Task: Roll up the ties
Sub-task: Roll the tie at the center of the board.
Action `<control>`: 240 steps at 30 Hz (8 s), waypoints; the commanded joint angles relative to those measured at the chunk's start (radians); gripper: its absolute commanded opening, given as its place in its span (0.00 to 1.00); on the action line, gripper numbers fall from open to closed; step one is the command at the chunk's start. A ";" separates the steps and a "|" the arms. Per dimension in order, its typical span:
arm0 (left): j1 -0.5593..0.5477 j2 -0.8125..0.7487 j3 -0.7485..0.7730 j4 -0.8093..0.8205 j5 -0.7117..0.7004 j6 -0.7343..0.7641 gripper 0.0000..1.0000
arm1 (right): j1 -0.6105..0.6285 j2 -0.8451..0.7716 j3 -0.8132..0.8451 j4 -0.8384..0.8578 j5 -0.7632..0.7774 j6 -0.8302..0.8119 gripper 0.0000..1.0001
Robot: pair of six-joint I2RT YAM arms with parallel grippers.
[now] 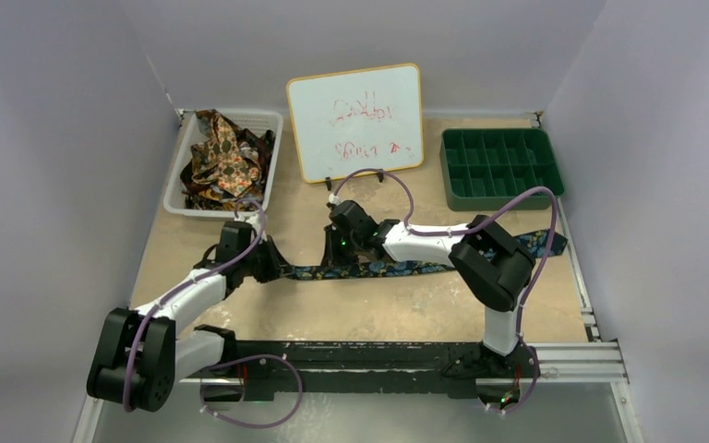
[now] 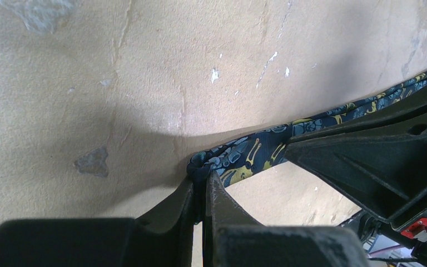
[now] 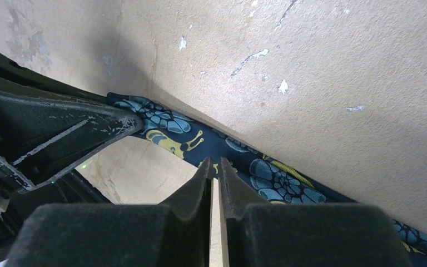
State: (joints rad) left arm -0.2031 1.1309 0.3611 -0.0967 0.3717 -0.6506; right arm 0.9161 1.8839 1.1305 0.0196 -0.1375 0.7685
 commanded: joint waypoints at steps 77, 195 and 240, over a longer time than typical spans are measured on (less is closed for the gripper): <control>-0.295 0.135 0.374 -0.129 -0.105 0.057 0.00 | -0.066 -0.082 -0.184 0.100 0.005 0.105 0.00; -0.193 0.371 0.038 0.560 0.206 -0.123 0.22 | -0.250 -0.101 -0.418 0.287 -0.205 0.065 0.07; -0.193 0.039 0.154 -0.023 -0.105 -0.083 0.59 | -0.139 -0.153 -0.209 0.198 -0.200 0.001 0.16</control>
State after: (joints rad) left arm -0.4000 1.1961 0.4789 -0.0673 0.3092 -0.7731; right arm 0.7834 1.7390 0.9024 0.2237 -0.3492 0.7700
